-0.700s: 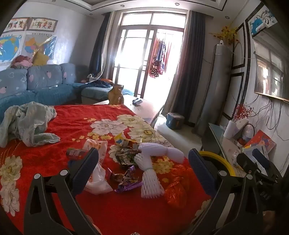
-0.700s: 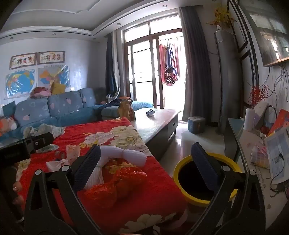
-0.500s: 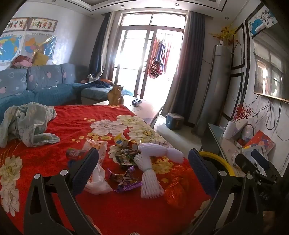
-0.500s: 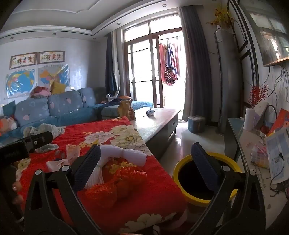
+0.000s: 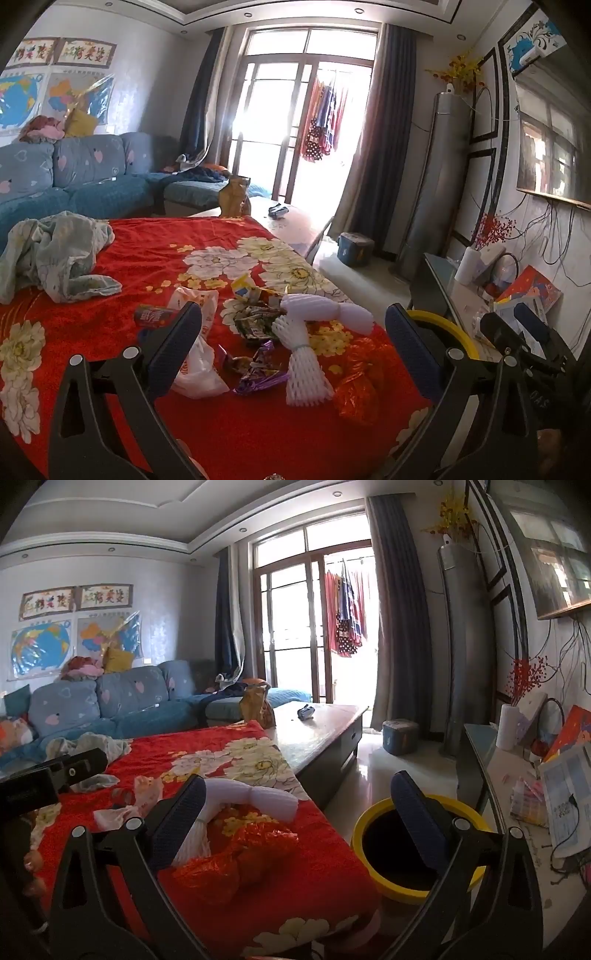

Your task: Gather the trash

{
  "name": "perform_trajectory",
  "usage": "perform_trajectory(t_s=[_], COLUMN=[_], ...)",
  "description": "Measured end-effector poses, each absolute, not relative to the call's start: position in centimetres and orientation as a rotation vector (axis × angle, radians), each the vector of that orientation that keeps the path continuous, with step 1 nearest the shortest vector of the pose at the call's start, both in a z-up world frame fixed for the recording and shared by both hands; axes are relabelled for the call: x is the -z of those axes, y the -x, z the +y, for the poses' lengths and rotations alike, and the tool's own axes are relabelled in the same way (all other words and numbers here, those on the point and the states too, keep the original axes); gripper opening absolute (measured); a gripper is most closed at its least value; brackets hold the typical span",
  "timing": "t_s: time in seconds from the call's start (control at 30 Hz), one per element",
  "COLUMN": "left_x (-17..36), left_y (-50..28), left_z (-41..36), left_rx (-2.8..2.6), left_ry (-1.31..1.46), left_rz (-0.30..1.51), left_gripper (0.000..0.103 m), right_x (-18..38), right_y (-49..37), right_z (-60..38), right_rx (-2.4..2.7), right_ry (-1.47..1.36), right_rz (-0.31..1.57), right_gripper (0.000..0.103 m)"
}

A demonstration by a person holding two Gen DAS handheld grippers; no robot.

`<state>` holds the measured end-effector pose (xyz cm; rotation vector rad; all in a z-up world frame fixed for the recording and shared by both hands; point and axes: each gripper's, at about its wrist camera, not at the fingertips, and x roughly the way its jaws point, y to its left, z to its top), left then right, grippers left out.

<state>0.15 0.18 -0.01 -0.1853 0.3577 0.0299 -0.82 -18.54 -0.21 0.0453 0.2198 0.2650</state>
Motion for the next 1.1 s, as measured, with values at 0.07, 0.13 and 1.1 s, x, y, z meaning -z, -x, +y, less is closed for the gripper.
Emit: perform_trajectory(t_s=[0.07, 0.13, 1.1], left_x=[-0.1, -0.1, 0.4], left_y=[-0.1, 0.0, 0.1], left_z=[0.1, -0.1, -0.8], left_rx=[-0.03, -0.03, -0.021], left_ry=[0.184, 0.183, 0.182], left_rz=[0.358, 0.357, 0.37], left_gripper=[0.097, 0.097, 0.097], right_x=[0.4, 0.2, 1.2], right_y=[0.8, 0.9, 1.1], right_z=[-18.5, -18.6, -18.7], right_rx=[-0.264, -0.261, -0.257], right_ry=[-0.047, -0.049, -0.055], right_rz=[0.219, 0.22, 0.245], right_gripper=[0.092, 0.092, 0.092])
